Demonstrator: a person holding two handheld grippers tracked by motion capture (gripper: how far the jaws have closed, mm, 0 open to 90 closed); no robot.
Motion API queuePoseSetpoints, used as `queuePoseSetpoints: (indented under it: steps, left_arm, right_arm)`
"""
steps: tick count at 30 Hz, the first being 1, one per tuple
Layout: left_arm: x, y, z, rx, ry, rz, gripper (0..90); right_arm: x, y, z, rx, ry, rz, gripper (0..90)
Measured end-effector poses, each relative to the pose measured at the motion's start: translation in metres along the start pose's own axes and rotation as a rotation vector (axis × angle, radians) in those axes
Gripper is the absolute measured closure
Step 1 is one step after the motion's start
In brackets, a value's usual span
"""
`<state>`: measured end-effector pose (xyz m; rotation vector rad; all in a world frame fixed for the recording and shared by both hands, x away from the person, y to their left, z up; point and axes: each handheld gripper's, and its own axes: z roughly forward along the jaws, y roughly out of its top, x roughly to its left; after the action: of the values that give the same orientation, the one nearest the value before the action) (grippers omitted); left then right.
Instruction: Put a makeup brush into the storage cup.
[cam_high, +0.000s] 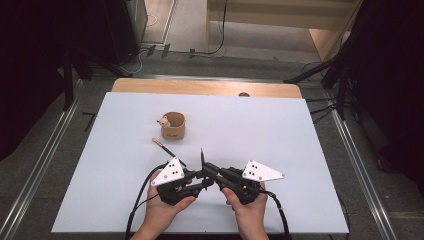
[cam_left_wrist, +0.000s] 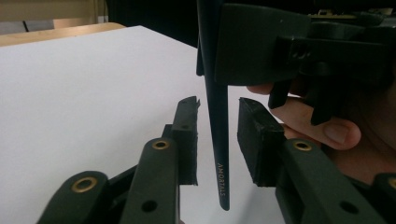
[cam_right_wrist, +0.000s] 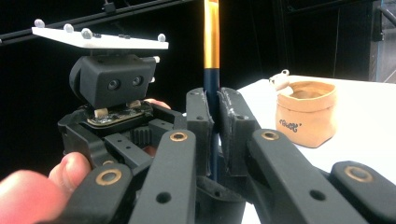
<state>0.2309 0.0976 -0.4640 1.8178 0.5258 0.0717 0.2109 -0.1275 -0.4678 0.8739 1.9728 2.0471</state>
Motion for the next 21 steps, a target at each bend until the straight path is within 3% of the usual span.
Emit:
queuePoseSetpoints:
  steps: [5,10,12,13,18,19,21]
  left_arm:
    - [0.000,0.000,0.001,0.015,-0.008,0.001,81.4]
    - [0.006,0.000,-0.002,0.016,-0.024,-0.021,84.3]
    - [0.005,0.001,-0.003,0.014,-0.011,-0.020,84.4]
    - [0.005,0.001,-0.003,0.014,-0.011,-0.020,84.4]
    - [0.011,0.000,-0.006,0.018,0.013,-0.026,84.5]
    - [0.012,0.000,-0.007,0.016,0.017,-0.030,84.5]
    - [0.016,0.000,-0.011,0.013,0.031,-0.030,84.5]
  right_arm:
    - [0.001,-0.001,0.001,0.002,0.003,-0.002,84.7]
    - [0.001,0.000,0.001,0.000,0.007,-0.003,84.3]
    - [0.001,0.001,-0.001,0.001,-0.015,0.001,70.9]
    - [0.001,0.001,-0.001,0.001,-0.015,0.001,70.9]
    - [-0.001,0.006,-0.010,-0.021,-0.116,-0.005,37.8]
    - [-0.003,0.010,-0.014,-0.022,-0.128,0.006,27.4]
    - [-0.005,0.012,-0.019,-0.023,-0.135,0.016,16.8]
